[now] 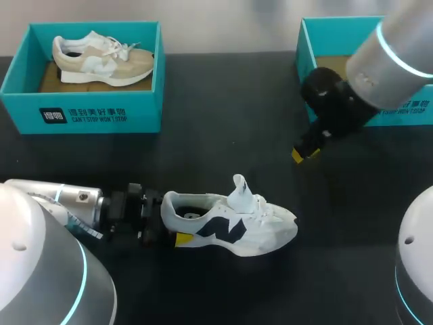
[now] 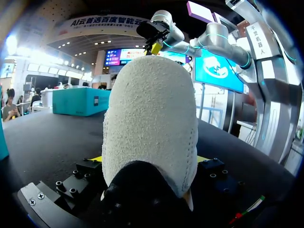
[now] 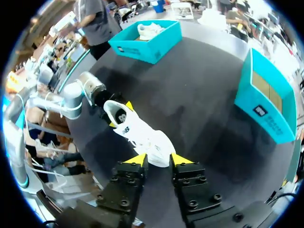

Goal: Take the shoe out of the shoebox, open the shoe tongue, remove and reinsert the insole, then place the shoe into the shoebox

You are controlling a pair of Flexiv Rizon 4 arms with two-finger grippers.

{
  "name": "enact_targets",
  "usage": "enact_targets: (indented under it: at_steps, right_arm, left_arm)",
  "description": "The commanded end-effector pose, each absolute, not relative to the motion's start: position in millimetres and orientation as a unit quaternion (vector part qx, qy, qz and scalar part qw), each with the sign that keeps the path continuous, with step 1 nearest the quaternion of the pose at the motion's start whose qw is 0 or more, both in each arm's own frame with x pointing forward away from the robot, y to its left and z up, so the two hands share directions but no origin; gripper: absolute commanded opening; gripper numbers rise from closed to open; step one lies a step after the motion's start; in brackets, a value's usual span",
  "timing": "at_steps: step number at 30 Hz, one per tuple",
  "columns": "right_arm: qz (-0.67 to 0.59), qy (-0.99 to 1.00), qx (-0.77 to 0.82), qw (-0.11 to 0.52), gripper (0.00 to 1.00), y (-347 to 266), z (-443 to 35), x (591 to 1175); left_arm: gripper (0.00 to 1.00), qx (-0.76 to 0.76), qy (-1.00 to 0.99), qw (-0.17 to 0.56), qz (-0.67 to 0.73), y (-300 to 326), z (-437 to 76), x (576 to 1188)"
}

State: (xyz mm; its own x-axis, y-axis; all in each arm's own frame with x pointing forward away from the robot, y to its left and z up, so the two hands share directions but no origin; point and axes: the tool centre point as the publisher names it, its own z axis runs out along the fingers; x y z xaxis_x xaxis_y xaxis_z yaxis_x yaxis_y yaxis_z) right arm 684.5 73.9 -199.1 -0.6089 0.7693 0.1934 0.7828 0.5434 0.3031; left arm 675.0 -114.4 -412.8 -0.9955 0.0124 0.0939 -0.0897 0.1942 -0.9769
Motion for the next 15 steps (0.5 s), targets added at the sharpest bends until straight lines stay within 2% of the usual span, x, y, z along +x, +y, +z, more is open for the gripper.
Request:
enact_targets:
  at_steps: [1, 15]
  right_arm:
    - [-0.058, -0.936, -0.346, -0.039, 0.0, 110, -199, 706]
    - [-0.047, -0.967, -0.249, -0.036, 0.0, 144, -192, 711]
  left_arm:
    - [0.0, 0.026, -0.772, 0.04, 0.634, -112, -415, 675]
    - [0.0, 0.026, -0.772, 0.04, 0.634, -112, -415, 675]
